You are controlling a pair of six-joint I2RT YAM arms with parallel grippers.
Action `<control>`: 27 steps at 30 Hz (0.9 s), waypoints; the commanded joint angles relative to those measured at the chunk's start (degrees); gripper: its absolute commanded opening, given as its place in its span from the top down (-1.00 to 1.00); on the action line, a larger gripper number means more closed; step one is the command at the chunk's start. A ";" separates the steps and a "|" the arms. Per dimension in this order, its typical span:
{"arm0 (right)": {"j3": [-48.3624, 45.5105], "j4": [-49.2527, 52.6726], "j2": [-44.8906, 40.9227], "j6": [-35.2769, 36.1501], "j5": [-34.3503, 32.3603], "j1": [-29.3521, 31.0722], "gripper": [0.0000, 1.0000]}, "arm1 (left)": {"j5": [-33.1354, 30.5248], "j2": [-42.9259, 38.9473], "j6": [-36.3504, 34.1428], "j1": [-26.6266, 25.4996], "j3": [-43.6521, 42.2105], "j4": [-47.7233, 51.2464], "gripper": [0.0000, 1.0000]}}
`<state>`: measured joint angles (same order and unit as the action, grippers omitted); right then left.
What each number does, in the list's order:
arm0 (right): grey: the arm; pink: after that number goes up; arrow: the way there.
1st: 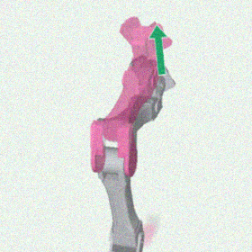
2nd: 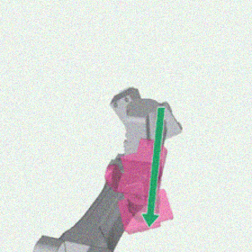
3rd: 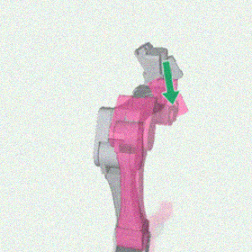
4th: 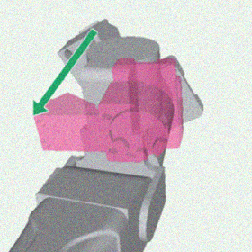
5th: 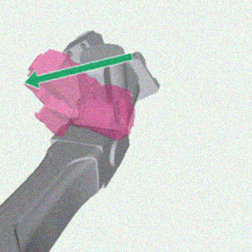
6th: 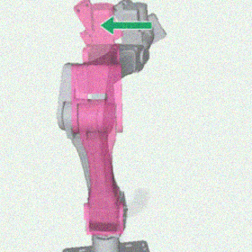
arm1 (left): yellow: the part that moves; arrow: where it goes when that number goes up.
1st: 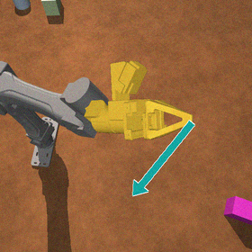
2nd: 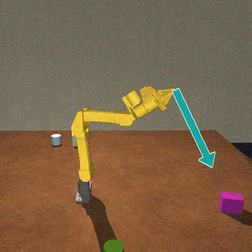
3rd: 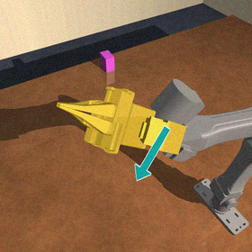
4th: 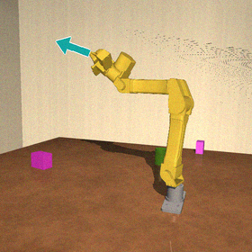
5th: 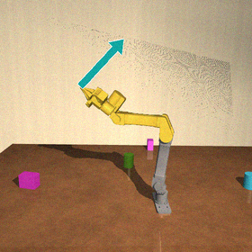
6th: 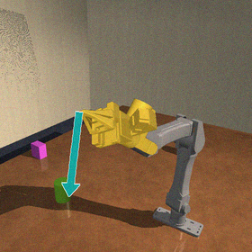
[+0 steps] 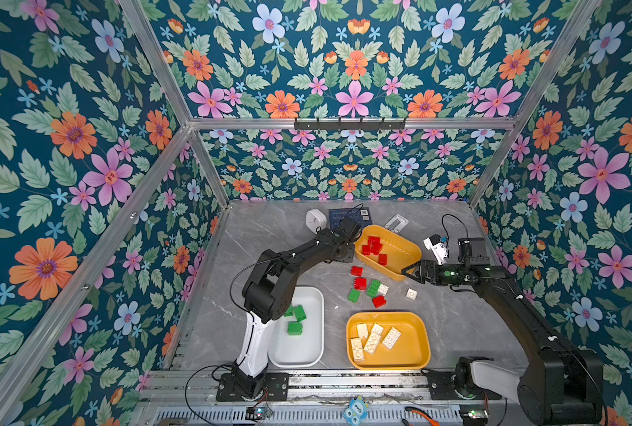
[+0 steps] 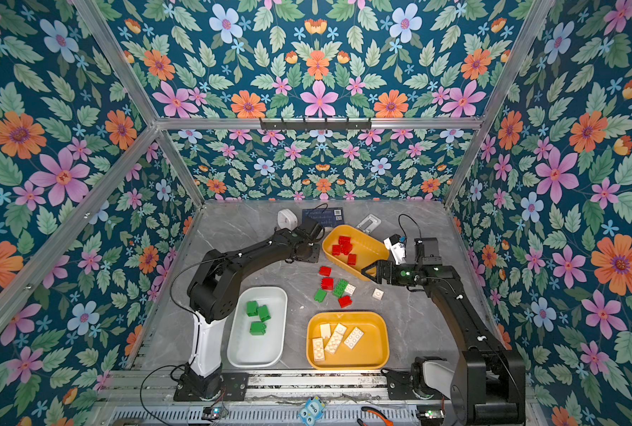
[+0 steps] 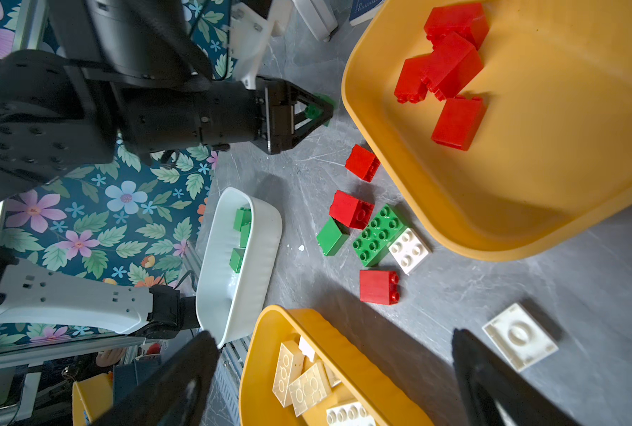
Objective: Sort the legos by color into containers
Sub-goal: 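Carry the green brick with the left gripper into the white tray, release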
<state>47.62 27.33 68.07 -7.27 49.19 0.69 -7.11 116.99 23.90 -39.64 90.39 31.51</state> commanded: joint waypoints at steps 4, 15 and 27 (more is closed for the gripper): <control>-0.14 -0.68 0.03 -0.37 0.41 0.02 -0.98 | 1.89 -10.45 1.88 -0.83 -6.46 8.19 0.37; -0.46 -1.12 0.93 -0.29 1.64 0.03 -0.98 | 3.01 -34.75 9.61 -1.67 -25.99 20.44 0.36; -0.34 -1.44 1.81 -0.49 2.23 0.03 -0.98 | 6.52 -37.68 14.07 -1.57 -37.38 11.24 0.26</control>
<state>46.96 26.52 69.95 -7.92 50.59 0.69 -1.32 78.48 37.06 -41.25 53.15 46.24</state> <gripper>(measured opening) 0.991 0.362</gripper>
